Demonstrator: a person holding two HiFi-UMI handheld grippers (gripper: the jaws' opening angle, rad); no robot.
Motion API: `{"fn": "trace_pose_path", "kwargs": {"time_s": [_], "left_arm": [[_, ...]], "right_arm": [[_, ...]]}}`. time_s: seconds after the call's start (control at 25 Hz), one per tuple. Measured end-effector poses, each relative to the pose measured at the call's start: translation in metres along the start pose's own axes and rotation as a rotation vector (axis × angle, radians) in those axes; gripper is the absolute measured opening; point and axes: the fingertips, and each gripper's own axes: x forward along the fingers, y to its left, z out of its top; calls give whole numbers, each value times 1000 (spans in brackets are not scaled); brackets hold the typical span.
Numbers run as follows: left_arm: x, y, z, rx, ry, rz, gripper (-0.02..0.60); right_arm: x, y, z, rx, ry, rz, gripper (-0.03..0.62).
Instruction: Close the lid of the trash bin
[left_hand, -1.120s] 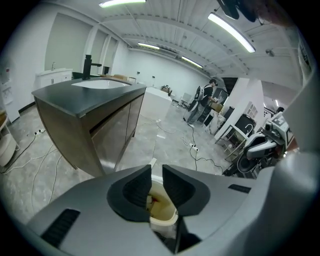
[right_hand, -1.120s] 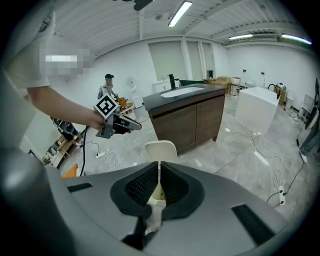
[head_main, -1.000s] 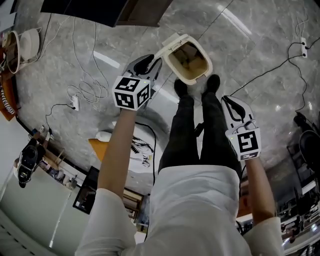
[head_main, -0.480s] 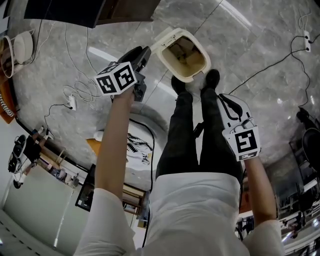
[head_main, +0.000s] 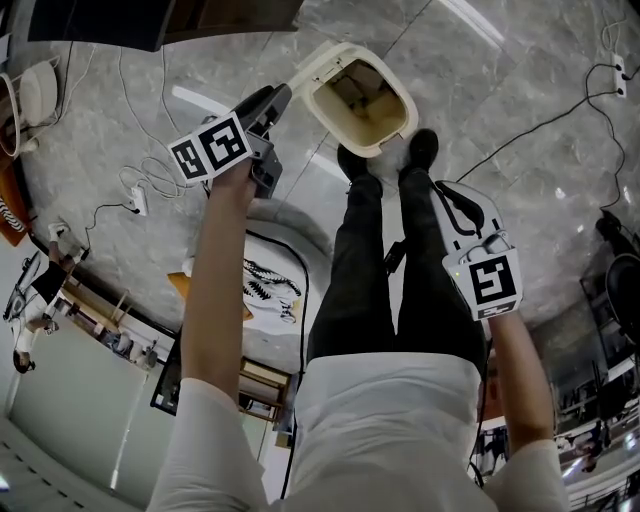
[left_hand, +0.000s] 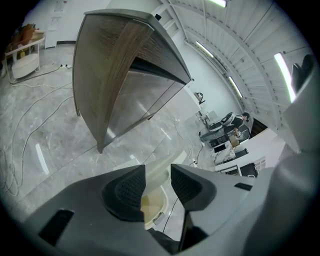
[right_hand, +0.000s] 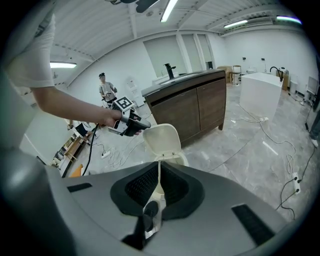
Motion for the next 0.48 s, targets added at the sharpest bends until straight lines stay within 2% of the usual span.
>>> {"fn": "trace_pose_path", "kwargs": {"time_s": [0.28,0.48], "left_arm": [[-2,-6,-4,-17,-34,-8,167],[-5,-16,-26,18,-27,-11,167]], "right_arm": [[3,-7,-10,12,-1,8,35],[4,-10,-12,7,-13,9,35]]}}
